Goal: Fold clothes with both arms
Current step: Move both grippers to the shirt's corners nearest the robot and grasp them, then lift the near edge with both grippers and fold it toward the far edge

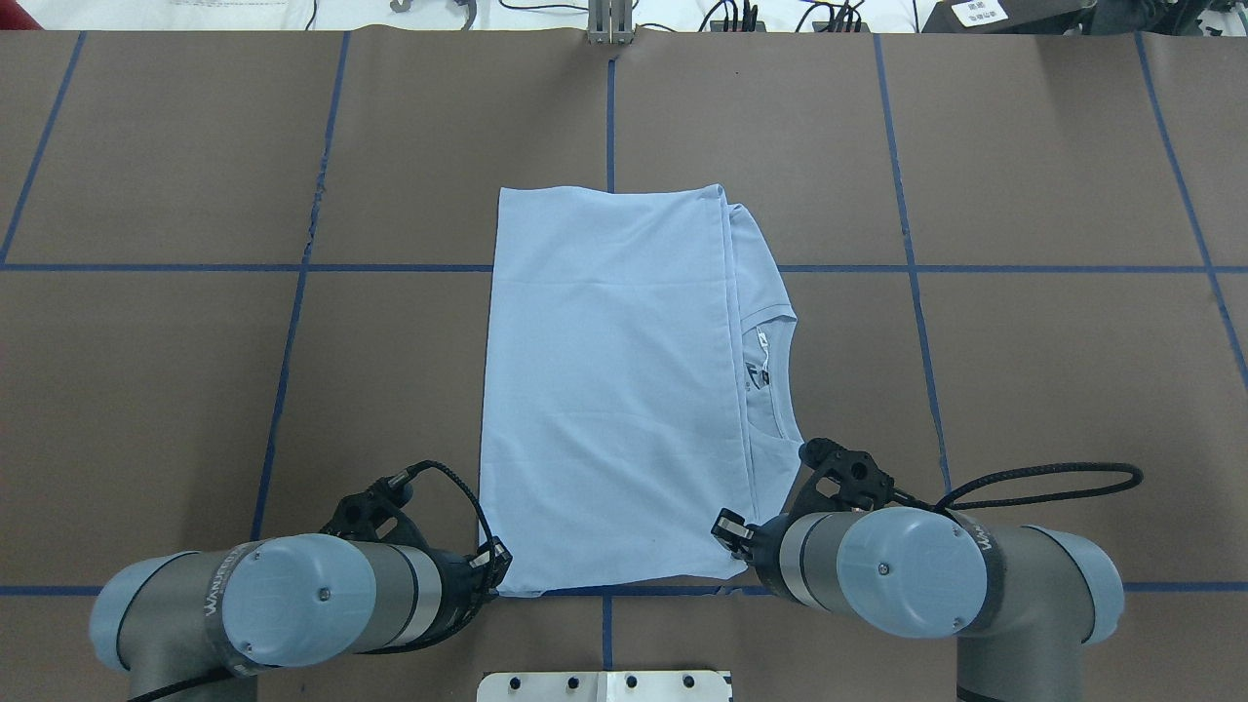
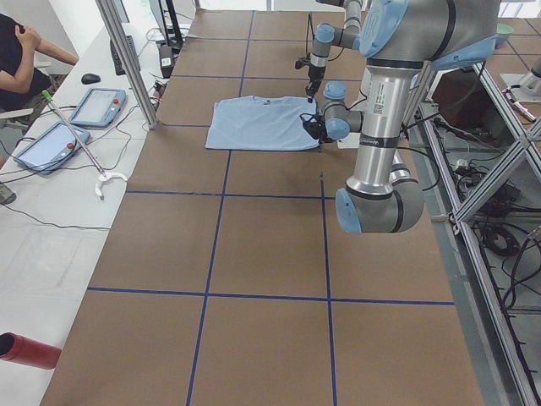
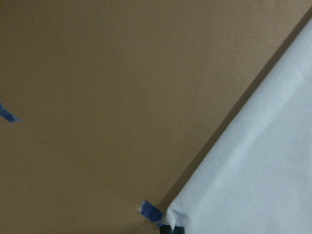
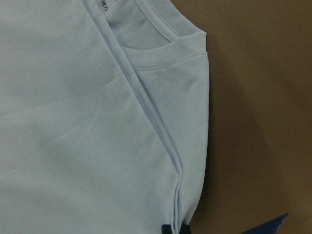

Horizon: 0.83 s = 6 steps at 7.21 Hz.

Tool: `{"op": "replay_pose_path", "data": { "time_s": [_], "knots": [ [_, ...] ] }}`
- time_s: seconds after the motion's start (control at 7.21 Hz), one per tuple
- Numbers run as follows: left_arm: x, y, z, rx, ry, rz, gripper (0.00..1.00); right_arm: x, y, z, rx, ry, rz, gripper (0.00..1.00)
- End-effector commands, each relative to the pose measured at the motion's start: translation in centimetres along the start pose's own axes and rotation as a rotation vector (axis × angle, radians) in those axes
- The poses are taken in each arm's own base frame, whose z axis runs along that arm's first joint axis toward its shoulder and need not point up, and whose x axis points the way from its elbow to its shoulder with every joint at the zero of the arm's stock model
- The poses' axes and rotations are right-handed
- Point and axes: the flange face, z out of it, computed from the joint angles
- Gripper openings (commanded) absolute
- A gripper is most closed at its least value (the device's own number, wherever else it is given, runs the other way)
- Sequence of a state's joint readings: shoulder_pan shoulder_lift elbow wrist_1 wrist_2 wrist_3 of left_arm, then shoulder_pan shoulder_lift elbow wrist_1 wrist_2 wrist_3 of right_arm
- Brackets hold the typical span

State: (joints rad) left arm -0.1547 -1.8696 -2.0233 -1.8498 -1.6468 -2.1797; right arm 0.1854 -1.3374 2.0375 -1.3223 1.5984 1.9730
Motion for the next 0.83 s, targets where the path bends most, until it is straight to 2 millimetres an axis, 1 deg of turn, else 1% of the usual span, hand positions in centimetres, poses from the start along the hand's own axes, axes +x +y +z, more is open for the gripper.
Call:
{"op": "replay_pose_path", "data": {
  "time_s": [0.0, 0.14, 0.28, 0.42, 0.55, 0.69],
  "knots": [
    [-0.3, 3.3, -6.1, -0.049, 0.004, -0.032, 0.00, 0.9, 0.7, -1.6, -0.020, -0.010, -0.010, 0.00],
    [-0.4, 4.2, -8.3, -0.067, 0.008, -0.038, 0.00, 2.5, 0.9, -4.3, -0.041, -0.024, -0.020, 0.00],
    [0.2, 4.1, -9.6, -0.074, 0.034, -0.044, 0.00, 2.6, 0.3, -7.1, -0.047, -0.062, -0.013, 0.00],
    [2.5, 2.4, -10.3, -0.046, 0.080, -0.054, 0.00, 1.3, -2.5, -8.1, -0.002, -0.096, 0.019, 0.00],
    [6.0, -1.4, -11.1, 0.030, 0.139, -0.007, 0.00, -0.4, -5.0, -8.7, 0.043, -0.130, 0.044, 0.00],
    [8.5, -5.2, -11.3, 0.109, 0.161, 0.049, 0.00, -4.6, -8.9, -8.1, 0.105, -0.169, 0.091, 0.00]
  ]
}}
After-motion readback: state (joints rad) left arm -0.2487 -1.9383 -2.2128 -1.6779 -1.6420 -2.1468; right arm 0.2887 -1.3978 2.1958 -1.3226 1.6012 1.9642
